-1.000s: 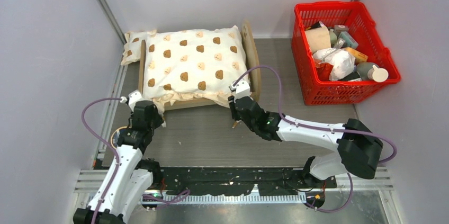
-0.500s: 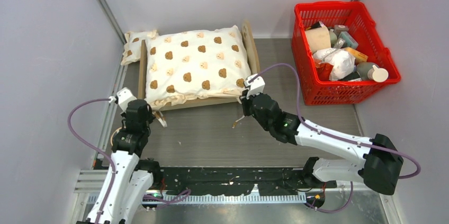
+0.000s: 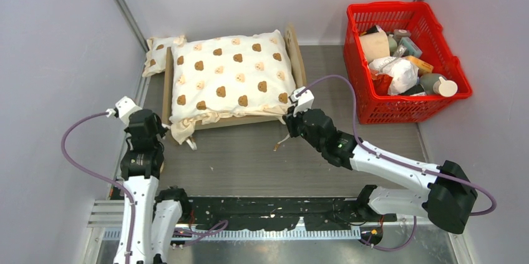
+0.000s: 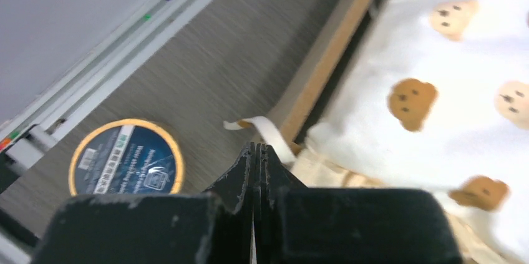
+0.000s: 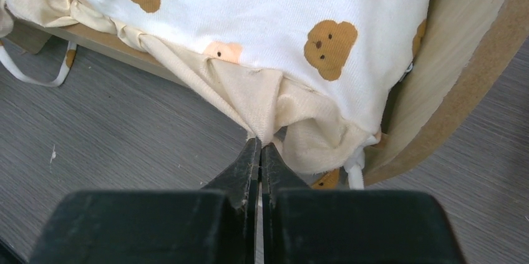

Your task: Set up the pet bed

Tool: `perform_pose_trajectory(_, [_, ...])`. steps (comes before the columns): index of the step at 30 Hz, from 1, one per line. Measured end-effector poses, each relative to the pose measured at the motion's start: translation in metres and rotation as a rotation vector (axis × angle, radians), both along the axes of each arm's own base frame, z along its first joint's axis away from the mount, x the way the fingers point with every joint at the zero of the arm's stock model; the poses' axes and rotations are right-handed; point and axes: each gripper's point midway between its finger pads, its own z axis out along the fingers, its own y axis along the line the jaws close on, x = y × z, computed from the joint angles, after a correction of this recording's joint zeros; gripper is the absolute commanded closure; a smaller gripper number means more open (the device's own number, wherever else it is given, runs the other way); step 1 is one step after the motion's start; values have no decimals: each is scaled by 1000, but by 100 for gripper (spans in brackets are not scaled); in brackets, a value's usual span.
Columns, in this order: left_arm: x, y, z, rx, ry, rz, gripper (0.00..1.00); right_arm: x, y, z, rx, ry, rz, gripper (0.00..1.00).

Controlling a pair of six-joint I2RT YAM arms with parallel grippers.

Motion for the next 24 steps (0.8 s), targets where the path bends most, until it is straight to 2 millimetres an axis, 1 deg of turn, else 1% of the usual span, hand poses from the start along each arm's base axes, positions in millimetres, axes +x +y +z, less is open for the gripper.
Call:
perform_pose_trajectory(1, [3,-5,7,-16,-17,-28,73,1,0,0,2,3,2,95])
perform_pose_trajectory(2, [5,-9,9,-28,-24,-53,64,1,0,1,5,4,3,95])
perform_pose_trajectory(3, [7,-16,8,-52,-34,-84,62,2,1,1,10,7,4,95])
perform_pose_trajectory(4, [7,-23,3,-82,-38,-111,59,2,2,2,16,10,5,95])
perform_pose_trajectory(6, [3,-38,-17,-140,-28,-168,50,2,5,1,23,18,11,95])
perform_pose_trajectory(8, [-5,-49,-44,-184,0,-209,41,1,6,-1,31,29,15,95])
perform_pose_trajectory(9, [-8,-52,-54,-193,13,-219,38,0,7,-2,35,35,17,95])
perform_pose_trajectory(11, [-14,-56,-72,-206,37,-234,36,-1,9,-4,39,46,23,95])
perform_pose_trajectory(12, [-16,-57,-77,-213,44,-241,35,-1,10,-5,39,48,24,95])
perform_pose_trajectory(14, [-14,-61,-81,-225,40,-260,35,-1,11,-5,44,51,27,95])
perform_pose_trajectory(16, [-7,-65,-81,-238,9,-281,37,-1,11,-4,48,51,28,95])
perform_pose_trajectory(18, [-1,-68,-81,-253,-16,-292,41,-1,11,-4,49,50,28,95])
perform_pose_trajectory(19, [3,-70,-82,-261,-28,-297,45,-1,11,-4,49,50,28,95])
perform_pose_trajectory(20, [5,-71,-82,-265,-35,-300,52,-1,11,-4,49,50,28,95])
perform_pose_trajectory(21, [8,-72,-81,-269,-48,-305,65,-1,11,-4,50,50,29,95])
perform_pose_trajectory(23, [13,-73,-77,-274,-73,-312,97,-2,12,-4,50,50,31,95])
perform_pose_trajectory(24, [14,-74,-75,-278,-84,-314,100,-2,12,-4,51,50,32,95])
